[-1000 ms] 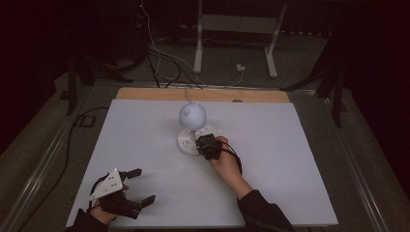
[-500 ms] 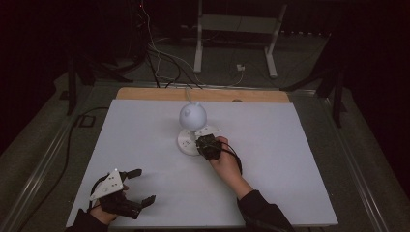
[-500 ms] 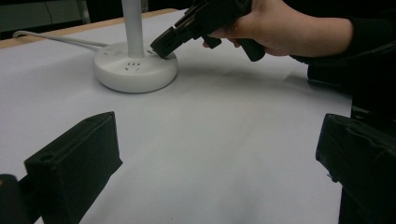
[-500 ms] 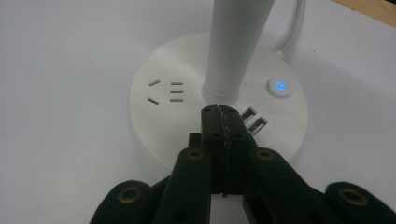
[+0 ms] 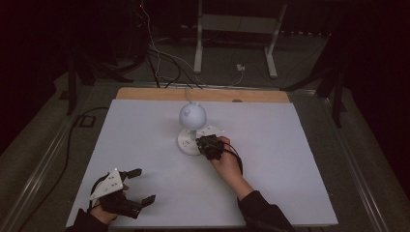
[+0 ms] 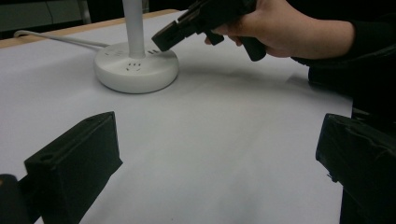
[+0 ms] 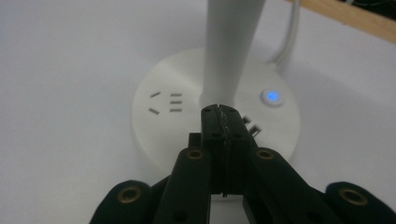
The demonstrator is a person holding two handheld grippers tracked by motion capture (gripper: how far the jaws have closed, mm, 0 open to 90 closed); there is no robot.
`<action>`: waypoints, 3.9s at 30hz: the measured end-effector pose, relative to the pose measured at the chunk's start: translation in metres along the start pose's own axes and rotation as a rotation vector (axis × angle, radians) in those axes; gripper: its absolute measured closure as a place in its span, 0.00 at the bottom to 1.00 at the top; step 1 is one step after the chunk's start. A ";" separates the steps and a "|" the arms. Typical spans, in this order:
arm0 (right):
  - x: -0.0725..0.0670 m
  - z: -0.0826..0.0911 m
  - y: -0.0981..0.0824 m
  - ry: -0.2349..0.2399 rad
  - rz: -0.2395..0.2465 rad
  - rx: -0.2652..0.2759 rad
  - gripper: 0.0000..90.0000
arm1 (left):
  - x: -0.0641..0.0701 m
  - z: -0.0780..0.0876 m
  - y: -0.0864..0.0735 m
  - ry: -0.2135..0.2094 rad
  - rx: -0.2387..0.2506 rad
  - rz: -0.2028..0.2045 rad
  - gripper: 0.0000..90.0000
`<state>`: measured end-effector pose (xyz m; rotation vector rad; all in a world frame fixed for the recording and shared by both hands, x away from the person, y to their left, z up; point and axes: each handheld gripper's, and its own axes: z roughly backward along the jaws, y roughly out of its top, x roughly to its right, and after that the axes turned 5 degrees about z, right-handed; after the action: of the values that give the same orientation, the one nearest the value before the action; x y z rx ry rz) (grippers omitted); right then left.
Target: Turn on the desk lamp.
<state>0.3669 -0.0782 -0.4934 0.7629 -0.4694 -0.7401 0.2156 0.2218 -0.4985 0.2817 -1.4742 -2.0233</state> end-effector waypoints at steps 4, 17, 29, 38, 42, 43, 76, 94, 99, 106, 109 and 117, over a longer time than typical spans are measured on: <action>0.001 -0.001 0.000 -0.006 -0.004 0.010 1.00 | 0.000 0.000 0.000 -0.002 0.002 0.002 0.00; -0.004 -0.006 -0.009 -0.011 0.006 0.013 1.00 | 0.000 0.000 0.000 -0.001 0.002 -0.001 0.00; -0.005 -0.007 -0.011 -0.021 0.015 0.022 1.00 | 0.001 -0.001 0.000 -0.003 -0.002 -0.003 0.00; -0.003 -0.001 -0.008 0.018 0.020 0.053 0.87 | 0.000 0.000 0.000 -0.002 0.000 0.001 0.00; -0.003 0.008 -0.005 0.067 0.043 0.090 0.69 | 0.000 0.000 0.000 -0.002 -0.001 -0.001 0.00; -0.003 0.010 -0.005 0.086 0.049 0.097 0.64 | 0.000 0.000 0.000 -0.002 0.000 -0.001 0.00; 0.039 0.084 -0.034 0.256 0.077 0.154 0.00 | 0.000 -0.001 0.000 0.001 -0.002 0.005 0.00; 0.068 0.136 -0.117 0.192 0.038 0.124 0.00 | -0.001 -0.001 0.000 0.001 0.000 0.003 0.00; 0.079 0.148 -0.139 0.151 0.001 0.107 0.00 | 0.000 -0.001 0.000 0.003 -0.001 0.004 0.00; 0.096 0.167 -0.165 0.082 -0.079 0.072 0.00 | 0.000 -0.001 0.000 0.001 -0.004 0.001 0.00; 0.099 0.173 -0.174 0.054 -0.105 0.045 0.00 | 0.000 -0.001 0.000 0.002 -0.002 0.002 0.00; 0.096 0.171 -0.186 0.030 -0.093 -0.018 0.00 | 0.000 -0.002 0.000 0.001 -0.007 -0.002 0.00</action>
<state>0.2445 -0.3181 -0.5130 0.7818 -0.4020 -0.8181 0.2165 0.2204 -0.4988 0.2818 -1.4664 -2.0292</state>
